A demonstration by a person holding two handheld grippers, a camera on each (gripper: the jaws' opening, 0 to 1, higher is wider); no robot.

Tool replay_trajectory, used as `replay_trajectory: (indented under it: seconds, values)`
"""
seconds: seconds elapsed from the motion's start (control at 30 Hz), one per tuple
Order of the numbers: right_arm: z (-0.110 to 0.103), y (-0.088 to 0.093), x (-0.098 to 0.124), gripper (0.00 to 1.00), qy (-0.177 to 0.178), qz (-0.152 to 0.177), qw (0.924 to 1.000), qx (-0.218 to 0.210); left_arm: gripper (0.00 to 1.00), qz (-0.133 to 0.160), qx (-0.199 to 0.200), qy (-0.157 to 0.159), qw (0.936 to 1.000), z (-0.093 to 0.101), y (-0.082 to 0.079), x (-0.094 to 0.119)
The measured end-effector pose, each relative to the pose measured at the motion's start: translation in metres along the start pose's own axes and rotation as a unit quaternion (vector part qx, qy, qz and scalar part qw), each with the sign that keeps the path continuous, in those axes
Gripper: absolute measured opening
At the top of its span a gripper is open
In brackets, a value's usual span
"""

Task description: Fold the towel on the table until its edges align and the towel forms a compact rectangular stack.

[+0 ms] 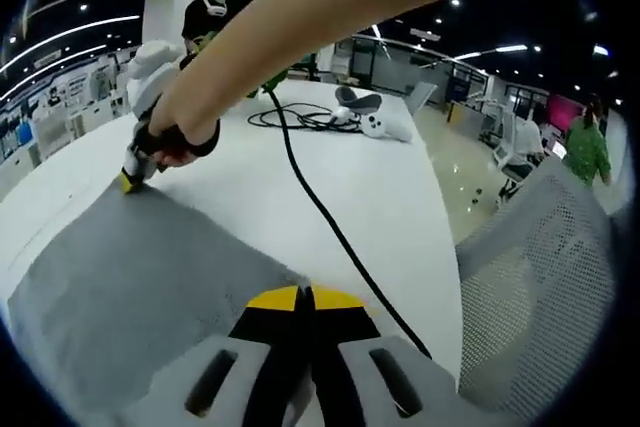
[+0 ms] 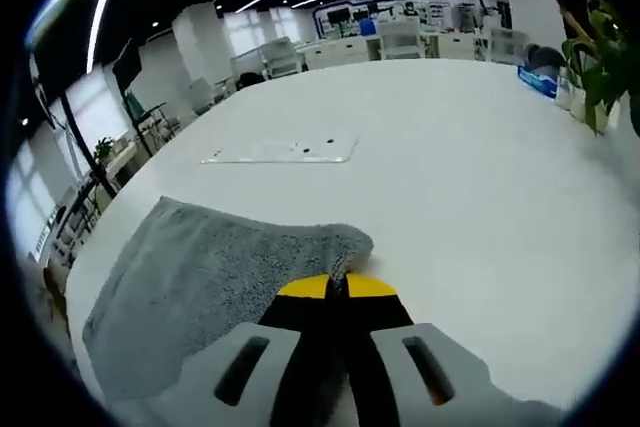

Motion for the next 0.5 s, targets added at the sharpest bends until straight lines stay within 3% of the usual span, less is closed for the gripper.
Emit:
replay_trajectory:
  seconds: [0.2, 0.5]
  values:
    - [-0.012, -0.016, 0.008, 0.01, -0.012, 0.010, 0.9996, -0.022, 0.02, 0.042, 0.016, -0.005, 0.9990, 0.000, -0.017, 0.016]
    - [-0.041, -0.041, 0.014, 0.01, -0.028, 0.027, 0.9992, -0.013, 0.02, 0.081, 0.044, -0.027, 0.9954, -0.008, -0.032, 0.042]
Point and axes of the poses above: the point that each gripper's makers call its tool centre point, and the gripper's own axes: x roughly backward along the fingers, z roughly to its right, y roughly out of its underside, the point moved 3 cm from there along x, roughly backward along the fingers, and after that the axes turned 8 degrees about -y, right-handed, at the moved point
